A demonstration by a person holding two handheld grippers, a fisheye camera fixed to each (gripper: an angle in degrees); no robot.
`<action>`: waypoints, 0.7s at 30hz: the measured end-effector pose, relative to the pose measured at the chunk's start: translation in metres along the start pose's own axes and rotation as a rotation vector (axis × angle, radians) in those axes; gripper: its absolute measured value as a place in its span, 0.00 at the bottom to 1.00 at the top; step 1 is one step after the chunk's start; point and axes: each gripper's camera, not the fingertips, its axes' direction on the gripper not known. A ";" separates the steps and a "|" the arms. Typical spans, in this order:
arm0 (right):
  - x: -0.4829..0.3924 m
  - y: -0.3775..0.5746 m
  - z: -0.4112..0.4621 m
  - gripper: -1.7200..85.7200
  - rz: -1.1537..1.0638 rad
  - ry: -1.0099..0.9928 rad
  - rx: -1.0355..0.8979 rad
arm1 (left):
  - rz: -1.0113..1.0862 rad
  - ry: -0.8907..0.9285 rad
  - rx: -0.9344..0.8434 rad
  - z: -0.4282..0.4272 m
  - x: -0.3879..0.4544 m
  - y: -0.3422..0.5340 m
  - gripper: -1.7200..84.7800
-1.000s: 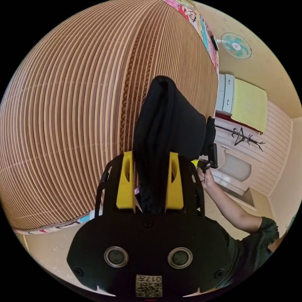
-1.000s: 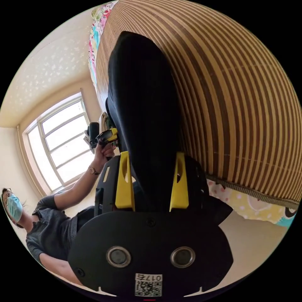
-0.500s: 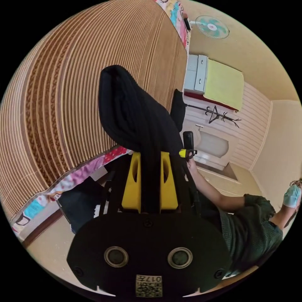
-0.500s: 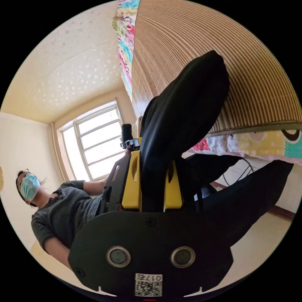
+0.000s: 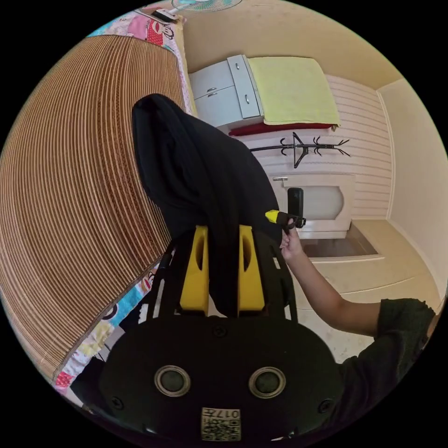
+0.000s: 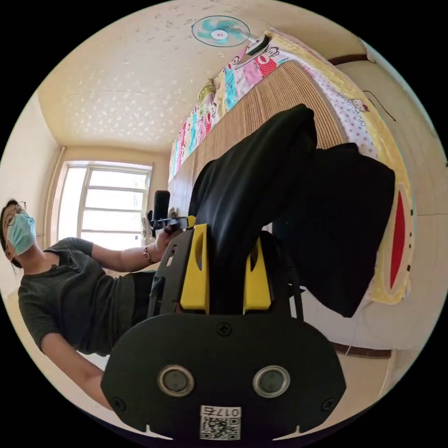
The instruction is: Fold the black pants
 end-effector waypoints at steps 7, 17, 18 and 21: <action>0.109 -0.006 -0.020 0.16 0.225 -0.095 -0.142 | -0.280 -0.130 -0.003 0.126 -0.101 -0.042 0.20; 0.080 -0.145 -0.080 0.11 -0.002 0.008 -0.049 | -0.477 -0.203 0.171 0.014 -0.157 0.003 0.18; 0.084 -0.173 -0.072 0.09 -0.010 0.042 -0.051 | -0.525 -0.202 0.192 0.008 -0.166 0.011 0.18; 0.108 -0.229 -0.052 0.10 0.045 0.117 -0.109 | -0.755 -0.256 0.253 -0.009 -0.200 0.053 0.18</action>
